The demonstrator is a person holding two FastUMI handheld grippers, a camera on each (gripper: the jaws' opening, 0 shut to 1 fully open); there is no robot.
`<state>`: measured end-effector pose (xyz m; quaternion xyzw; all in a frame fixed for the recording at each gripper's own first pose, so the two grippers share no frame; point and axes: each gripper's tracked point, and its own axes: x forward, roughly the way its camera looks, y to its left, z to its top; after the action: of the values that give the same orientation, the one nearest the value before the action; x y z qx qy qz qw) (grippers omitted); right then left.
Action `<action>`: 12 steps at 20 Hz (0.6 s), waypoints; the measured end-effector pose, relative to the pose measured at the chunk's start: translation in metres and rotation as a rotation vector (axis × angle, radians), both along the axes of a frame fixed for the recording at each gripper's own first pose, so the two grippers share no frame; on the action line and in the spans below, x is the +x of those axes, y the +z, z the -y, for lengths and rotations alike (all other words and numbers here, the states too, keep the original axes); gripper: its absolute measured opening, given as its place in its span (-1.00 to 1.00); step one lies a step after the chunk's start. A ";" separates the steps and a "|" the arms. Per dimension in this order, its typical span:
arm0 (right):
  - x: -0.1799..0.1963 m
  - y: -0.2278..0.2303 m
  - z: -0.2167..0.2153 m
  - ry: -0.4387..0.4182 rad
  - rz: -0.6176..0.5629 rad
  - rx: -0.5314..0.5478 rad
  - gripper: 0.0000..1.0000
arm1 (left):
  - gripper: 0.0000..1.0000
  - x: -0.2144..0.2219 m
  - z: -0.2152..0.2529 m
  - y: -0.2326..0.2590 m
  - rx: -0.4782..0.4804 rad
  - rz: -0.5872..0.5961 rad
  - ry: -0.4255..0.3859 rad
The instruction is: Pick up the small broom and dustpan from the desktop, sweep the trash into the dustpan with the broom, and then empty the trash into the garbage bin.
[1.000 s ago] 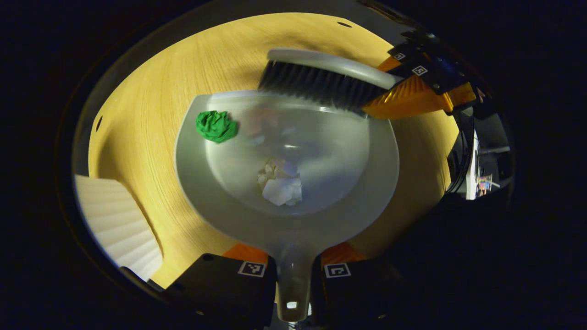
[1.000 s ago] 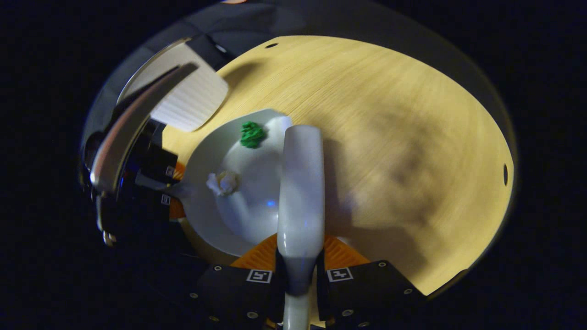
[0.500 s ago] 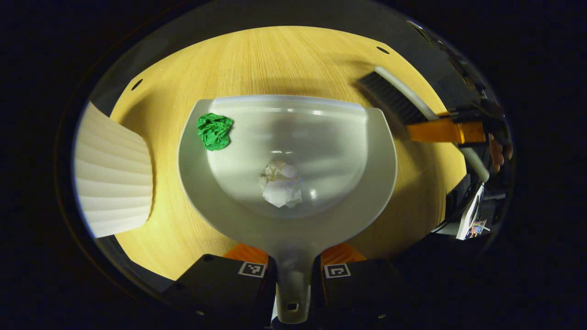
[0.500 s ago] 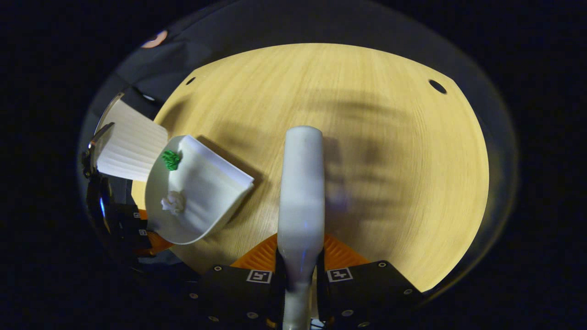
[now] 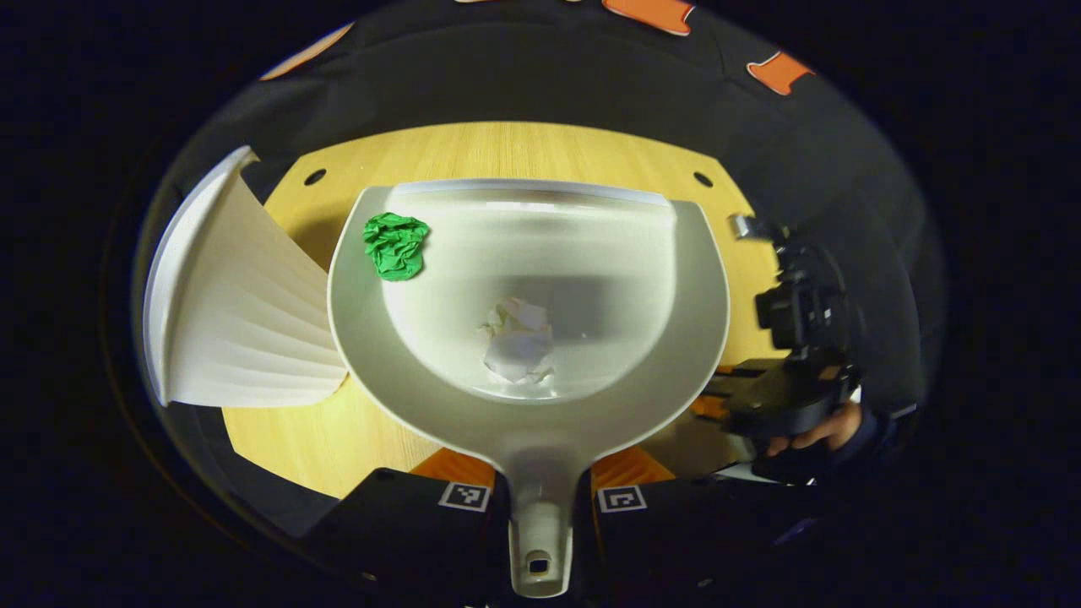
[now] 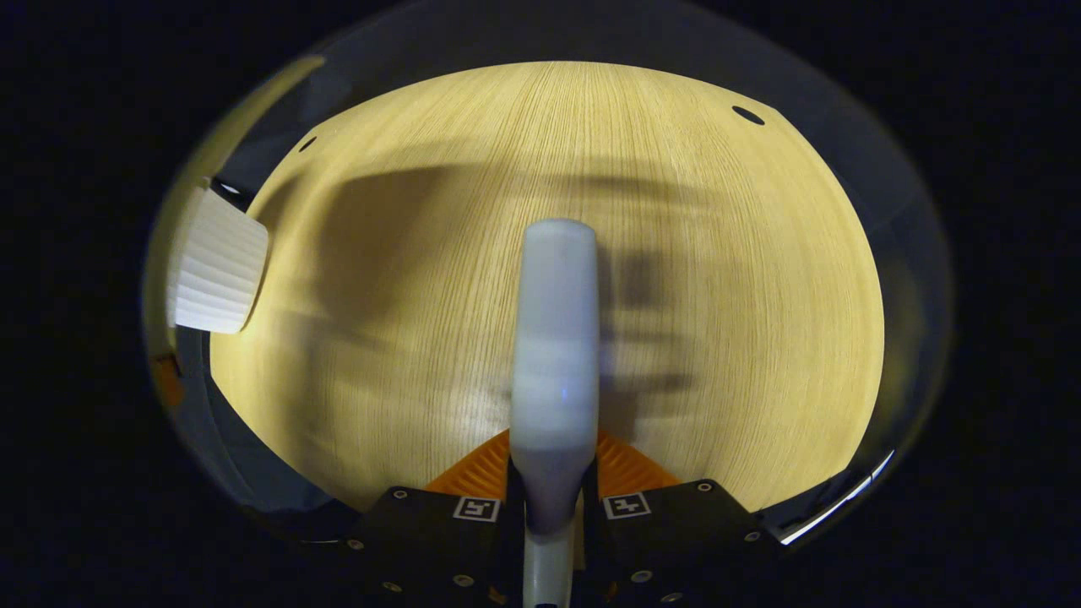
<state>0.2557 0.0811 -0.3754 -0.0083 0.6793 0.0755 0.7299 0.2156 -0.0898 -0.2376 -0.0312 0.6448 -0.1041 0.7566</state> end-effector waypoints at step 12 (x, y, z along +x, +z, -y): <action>0.011 0.001 -0.002 0.048 0.014 0.024 -0.29 | -0.36 -0.005 -0.108 0.061 0.185 0.049 0.182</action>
<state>0.2667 0.0828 -0.3746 -0.0166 0.6729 0.1010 0.7327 0.2109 0.0187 -0.1761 -0.0170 0.6274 0.0245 0.7781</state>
